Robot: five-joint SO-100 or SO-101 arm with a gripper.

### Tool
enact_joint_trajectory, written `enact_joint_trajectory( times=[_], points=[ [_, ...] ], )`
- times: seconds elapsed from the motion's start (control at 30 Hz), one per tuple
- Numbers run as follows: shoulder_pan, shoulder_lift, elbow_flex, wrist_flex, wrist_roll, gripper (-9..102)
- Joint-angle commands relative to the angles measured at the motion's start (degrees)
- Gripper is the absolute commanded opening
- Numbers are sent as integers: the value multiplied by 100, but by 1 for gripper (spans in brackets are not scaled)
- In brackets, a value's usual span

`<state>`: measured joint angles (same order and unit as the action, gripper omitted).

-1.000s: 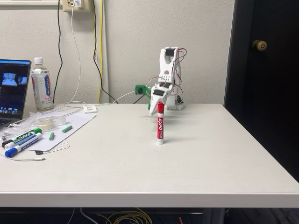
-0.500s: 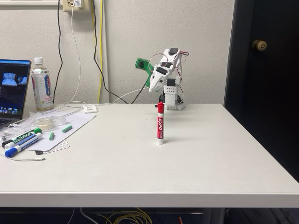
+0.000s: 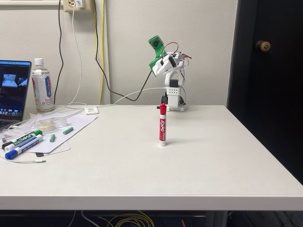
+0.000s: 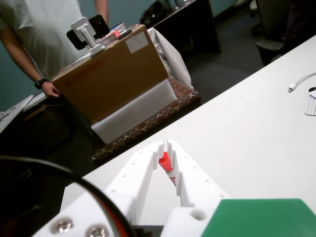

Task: Pick up the red marker.

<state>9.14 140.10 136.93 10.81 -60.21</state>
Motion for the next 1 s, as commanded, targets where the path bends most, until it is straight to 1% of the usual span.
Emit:
enact_joint_trajectory(
  times=[0.0,0.07,0.23,0.4,0.43,0.5,0.67,0.83,0.97],
  points=[
    [-62,105,-422,334,-765,0],
    [-132,-9,-422,422,-1107,0],
    [-220,-492,-422,387,-1494,0],
    [-229,-1081,-334,193,-1986,0],
    [-220,-1178,-255,18,-1986,0],
    [-176,-1336,149,-729,-1986,3],
    [-185,-1934,853,-2470,-1872,4],
    [-220,-2320,1336,-3709,-1740,5],
    [-255,-2804,1767,-5080,-1688,6]
  ],
)
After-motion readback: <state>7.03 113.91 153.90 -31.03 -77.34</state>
